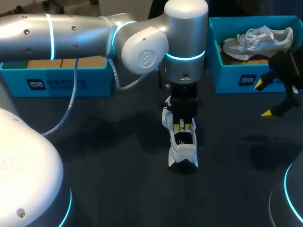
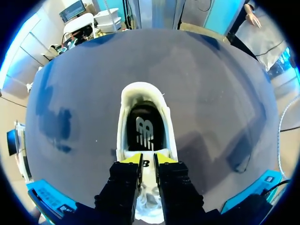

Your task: Take the shoe out of the shoebox, open the shoe tongue, remove and reinsert the insole, then place the shoe into the shoebox

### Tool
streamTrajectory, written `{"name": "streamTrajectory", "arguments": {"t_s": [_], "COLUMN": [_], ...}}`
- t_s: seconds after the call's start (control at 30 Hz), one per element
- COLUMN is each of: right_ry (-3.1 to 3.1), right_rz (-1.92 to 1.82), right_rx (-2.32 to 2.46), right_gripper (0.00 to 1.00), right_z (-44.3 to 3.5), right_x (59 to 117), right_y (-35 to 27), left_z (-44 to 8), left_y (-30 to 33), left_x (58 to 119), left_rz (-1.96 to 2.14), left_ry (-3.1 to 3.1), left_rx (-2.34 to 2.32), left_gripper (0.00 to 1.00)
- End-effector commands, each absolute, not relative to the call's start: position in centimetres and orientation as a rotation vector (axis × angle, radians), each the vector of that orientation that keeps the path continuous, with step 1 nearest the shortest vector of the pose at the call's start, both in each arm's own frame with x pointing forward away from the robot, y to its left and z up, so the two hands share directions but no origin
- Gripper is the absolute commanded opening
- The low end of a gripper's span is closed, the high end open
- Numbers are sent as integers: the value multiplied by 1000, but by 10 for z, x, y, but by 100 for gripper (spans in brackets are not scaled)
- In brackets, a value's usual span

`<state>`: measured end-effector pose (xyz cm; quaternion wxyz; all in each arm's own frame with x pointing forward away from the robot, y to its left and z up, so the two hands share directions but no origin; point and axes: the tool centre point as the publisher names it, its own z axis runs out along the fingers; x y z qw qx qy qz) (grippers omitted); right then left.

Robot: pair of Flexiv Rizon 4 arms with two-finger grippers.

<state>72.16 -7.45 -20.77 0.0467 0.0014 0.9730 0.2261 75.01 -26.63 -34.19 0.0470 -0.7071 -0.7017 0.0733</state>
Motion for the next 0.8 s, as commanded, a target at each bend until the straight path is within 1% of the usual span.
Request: {"name": "streamTrajectory", "arguments": {"t_s": [0.03,0.1,0.47,0.67,0.8], "right_ry": [2970,2970,2970,2970,2970], "right_rz": [687,687,687,687,687], "right_rx": [5,5,5,5,5], "right_gripper": [100,100,100,100,100], "right_z": [-208,-208,-208,-208,-208], "right_x": [722,722,722,722,722], "right_y": [-74,-74,-74,-74,-74], "left_z": [-333,-332,-347,-329,-320], "left_y": [-261,-261,-262,-262,-263], "left_x": [752,753,748,761,766], "left_rz": [209,214,199,196,198], "left_ry": [-2160,-2163,-2162,-2215,-2239], "left_rx": [-2166,-2163,-2135,-2131,-2130], "left_gripper": [23,25,22,26,26]}}
